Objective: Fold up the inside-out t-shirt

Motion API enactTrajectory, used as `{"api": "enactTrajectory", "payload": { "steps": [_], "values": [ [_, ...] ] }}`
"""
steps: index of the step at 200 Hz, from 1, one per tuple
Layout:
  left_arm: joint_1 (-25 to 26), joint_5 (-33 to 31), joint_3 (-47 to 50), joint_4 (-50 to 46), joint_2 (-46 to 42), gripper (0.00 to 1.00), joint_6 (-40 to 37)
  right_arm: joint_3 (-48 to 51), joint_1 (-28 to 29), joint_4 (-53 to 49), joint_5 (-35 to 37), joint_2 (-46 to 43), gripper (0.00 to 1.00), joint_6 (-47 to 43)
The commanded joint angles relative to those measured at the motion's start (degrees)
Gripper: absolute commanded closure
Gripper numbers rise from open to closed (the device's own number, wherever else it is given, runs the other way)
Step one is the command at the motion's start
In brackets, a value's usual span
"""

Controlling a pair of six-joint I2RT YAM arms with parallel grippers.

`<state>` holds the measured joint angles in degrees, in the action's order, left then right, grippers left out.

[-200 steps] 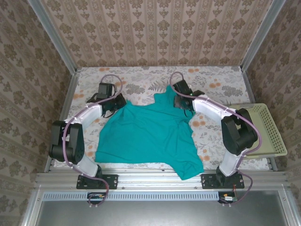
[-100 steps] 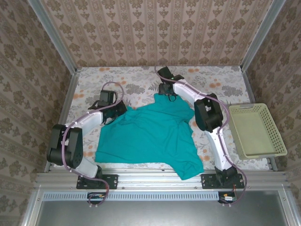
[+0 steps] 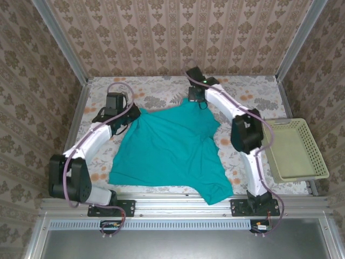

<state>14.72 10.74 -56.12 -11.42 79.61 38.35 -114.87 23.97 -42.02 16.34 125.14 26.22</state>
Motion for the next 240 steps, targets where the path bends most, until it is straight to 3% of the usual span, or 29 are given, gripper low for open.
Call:
{"api": "enactTrajectory", "payload": {
  "steps": [1, 50, 78, 89, 107, 130, 160, 202, 218, 240],
  "values": [
    [1.73, -4.58, 4.43, -4.79, -6.55, 0.93, -2.03, 12.15, 1.17, 4.93, 2.61, -15.31, 1.00, -3.49],
    [7.67, -3.40, 23.83, -6.49, -16.92, 0.85, -0.25, 54.56, 7.70, 16.29, 2.40, -40.77, 1.00, 8.32],
    [10.65, -6.51, 30.51, -11.17, -22.56, 0.66, 2.38, 72.75, 11.52, 18.98, 1.42, -49.97, 1.00, 17.50],
    [10.95, -8.56, 29.96, -14.46, -23.98, 0.53, 1.18, 77.09, 12.96, 20.29, 1.17, -52.38, 1.00, 20.95],
    [17.95, -15.68, 24.62, -20.79, -23.29, 0.34, -1.04, 81.65, 14.76, 22.62, 1.61, -55.13, 1.00, 24.48],
    [28.04, -26.99, 16.80, -25.65, -18.30, 0.20, -1.47, 82.22, 15.82, 23.08, 2.80, -56.84, 1.00, 25.36],
    [35.08, -31.18, 9.67, -25.55, -7.44, 0.07, -2.05, 82.17, 16.33, 22.79, 4.76, -58.47, 1.00, 26.54],
    [36.62, -35.79, 3.33, -27.51, 7.44, 0.03, 0.49, 83.05, 16.35, 21.23, 8.19, -61.40, 1.00, 27.41],
    [35.57, -37.64, 3.68, -27.82, 9.03, 0.09, 1.45, 82.98, 16.33, 19.31, 10.09, -62.41, 1.00, 27.75],
    [31.75, -39.51, 6.32, -28.57, 7.82, 0.25, 2.98, 82.36, 16.21, 14.60, 13.86, -63.62, 1.00, 28.73]
  ]
}}
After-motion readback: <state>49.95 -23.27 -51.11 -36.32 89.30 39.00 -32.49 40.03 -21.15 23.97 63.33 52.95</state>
